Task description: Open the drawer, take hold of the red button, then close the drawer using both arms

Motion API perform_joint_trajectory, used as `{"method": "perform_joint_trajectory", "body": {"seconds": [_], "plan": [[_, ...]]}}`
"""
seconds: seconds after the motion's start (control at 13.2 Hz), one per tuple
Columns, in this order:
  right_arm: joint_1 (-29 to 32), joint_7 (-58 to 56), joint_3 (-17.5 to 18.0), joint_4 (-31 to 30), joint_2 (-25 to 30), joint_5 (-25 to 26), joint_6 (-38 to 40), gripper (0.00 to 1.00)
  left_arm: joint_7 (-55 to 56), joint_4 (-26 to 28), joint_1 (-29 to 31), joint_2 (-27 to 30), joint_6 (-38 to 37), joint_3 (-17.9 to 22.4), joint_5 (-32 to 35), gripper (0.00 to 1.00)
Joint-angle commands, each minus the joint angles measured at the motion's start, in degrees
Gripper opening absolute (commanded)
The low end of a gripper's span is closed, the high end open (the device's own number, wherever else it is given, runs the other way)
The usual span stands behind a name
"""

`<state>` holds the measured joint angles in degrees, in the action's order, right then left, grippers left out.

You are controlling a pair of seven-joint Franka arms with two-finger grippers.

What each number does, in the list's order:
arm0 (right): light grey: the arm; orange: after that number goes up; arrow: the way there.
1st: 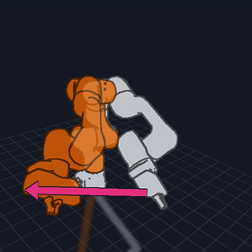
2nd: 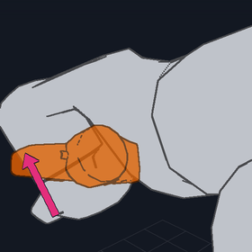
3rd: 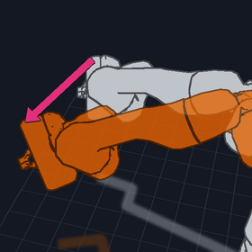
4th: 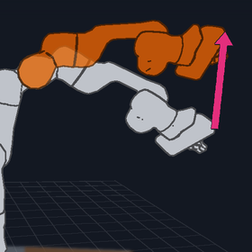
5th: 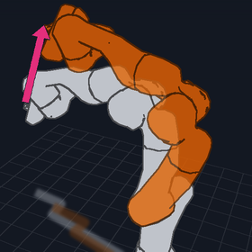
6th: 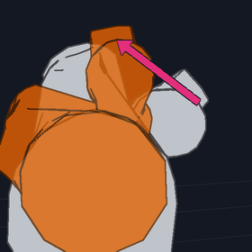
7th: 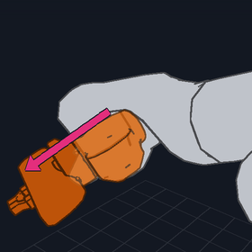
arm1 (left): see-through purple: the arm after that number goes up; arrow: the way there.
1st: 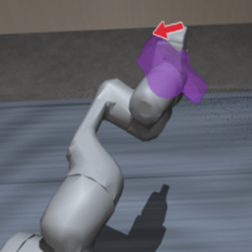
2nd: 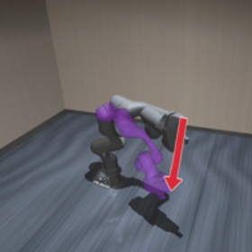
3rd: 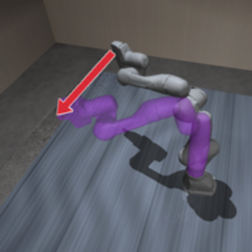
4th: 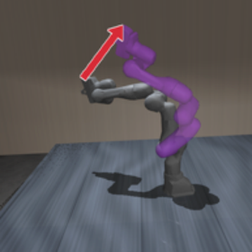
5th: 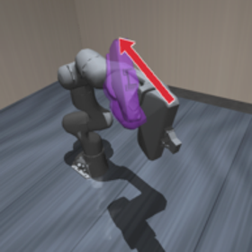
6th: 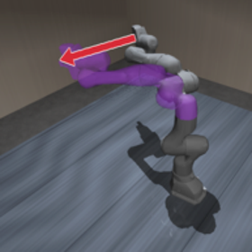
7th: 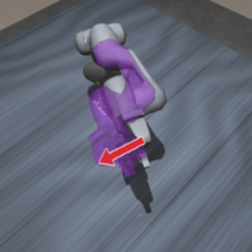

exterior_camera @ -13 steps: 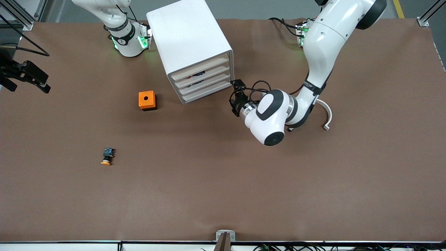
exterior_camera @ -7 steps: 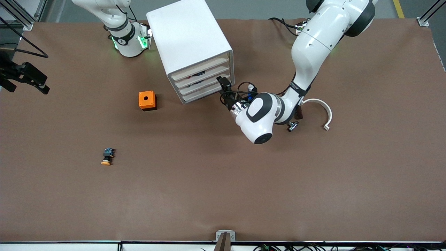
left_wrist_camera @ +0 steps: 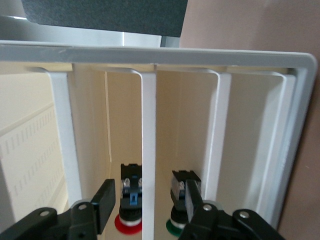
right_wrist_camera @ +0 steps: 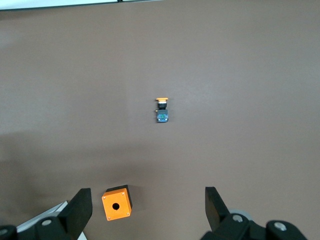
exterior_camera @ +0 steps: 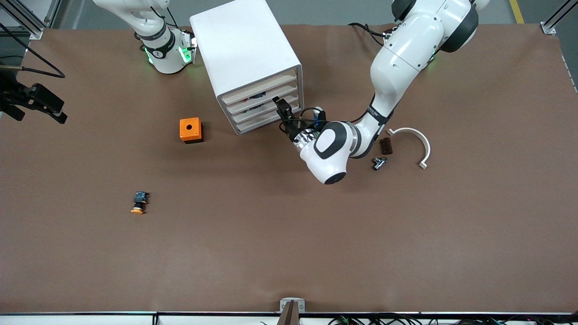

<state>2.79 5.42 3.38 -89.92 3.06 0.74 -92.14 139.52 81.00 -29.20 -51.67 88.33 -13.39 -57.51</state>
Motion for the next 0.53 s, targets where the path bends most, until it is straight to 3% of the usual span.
{"method": "perform_joint_trajectory", "body": {"seconds": [0.0, 0.15, 0.45], "plan": [[-0.4, 5.4, 0.1, 0.9, -1.8, -2.4, 0.0, 1.00, 1.1, -1.1, -1.8, -1.7, -1.4, 0.2, -1.6, 0.52], [-1.7, 10.0, 0.2, 1.3, -3.3, -4.1, -0.1, 1.00, 1.1, -1.1, -2.8, -1.9, -1.5, 0.2, -1.7, 0.42], [-3.1, 20.6, 0.4, 1.5, -6.3, -7.8, -0.1, 1.00, 1.0, -1.2, -2.4, -2.4, -2.2, 0.2, -1.6, 0.01]]}}
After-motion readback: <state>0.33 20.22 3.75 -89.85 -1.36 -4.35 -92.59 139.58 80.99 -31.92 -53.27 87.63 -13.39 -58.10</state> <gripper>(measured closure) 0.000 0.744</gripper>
